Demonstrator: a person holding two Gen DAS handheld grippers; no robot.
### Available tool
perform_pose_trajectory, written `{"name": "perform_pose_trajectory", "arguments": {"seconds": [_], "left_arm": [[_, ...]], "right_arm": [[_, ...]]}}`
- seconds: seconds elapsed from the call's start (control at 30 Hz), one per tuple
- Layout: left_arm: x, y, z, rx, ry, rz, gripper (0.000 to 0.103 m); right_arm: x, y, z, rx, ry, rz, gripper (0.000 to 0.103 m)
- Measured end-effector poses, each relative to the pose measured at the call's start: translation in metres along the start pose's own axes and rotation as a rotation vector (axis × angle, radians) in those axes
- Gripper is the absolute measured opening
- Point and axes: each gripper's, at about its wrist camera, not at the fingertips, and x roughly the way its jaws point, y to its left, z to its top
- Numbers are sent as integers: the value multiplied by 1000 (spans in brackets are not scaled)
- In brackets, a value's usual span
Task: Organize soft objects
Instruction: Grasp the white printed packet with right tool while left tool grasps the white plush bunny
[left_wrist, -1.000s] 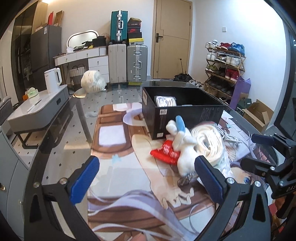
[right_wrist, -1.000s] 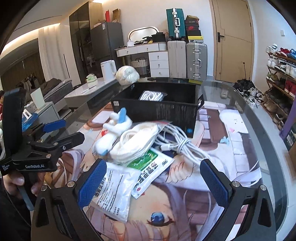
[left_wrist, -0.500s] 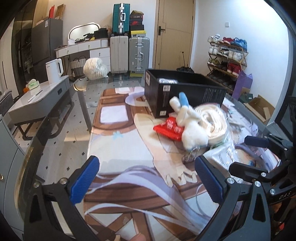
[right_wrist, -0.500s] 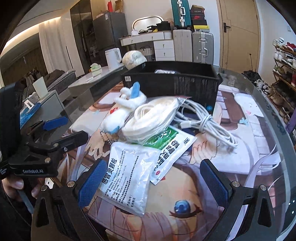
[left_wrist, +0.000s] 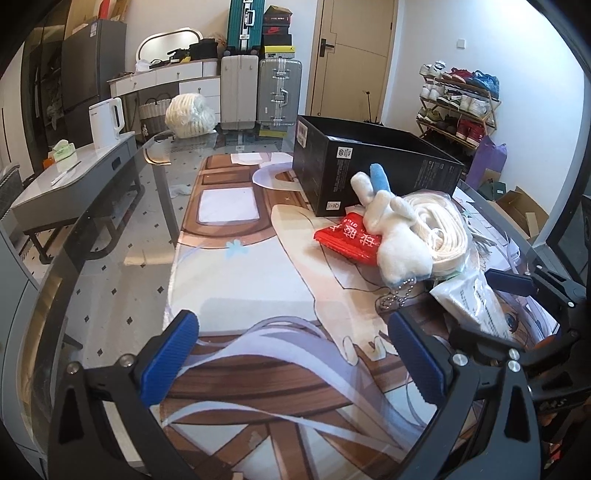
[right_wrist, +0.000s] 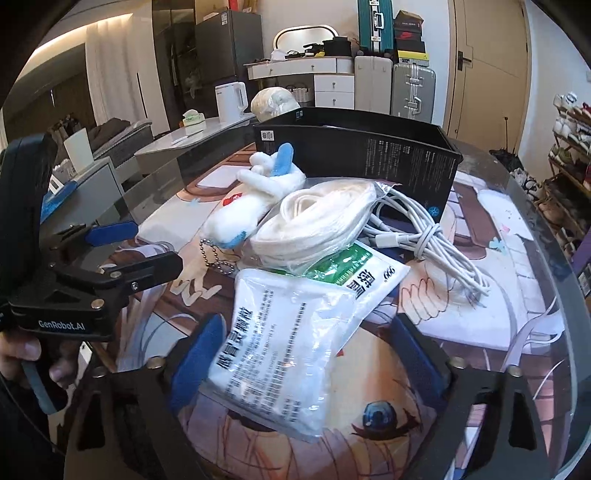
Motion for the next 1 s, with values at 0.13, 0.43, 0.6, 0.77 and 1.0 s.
{"name": "perform_pose_trajectory", "arguments": {"seconds": [0.13,0.43,0.6,0.77,1.0], "left_arm": [[0,-2,-1,13,-4,-19,99],[-1,-8,2,31,-4,-35,92],[-2,-10,5,31,-6,-49,92],[0,-13,12,26,1,-63,92],[5,-25,27,37,2,-93,92]], "right_arm": [[-5,-3,-2,-5,-3,-4,71],[-13,-13,-6,-2,-12,31,53],[-18,-17,-10,2,-19,57,50],[-25,-19,-14,-10,-35,77,48],[-37,-31,-18,11,-68,71,46]]}}
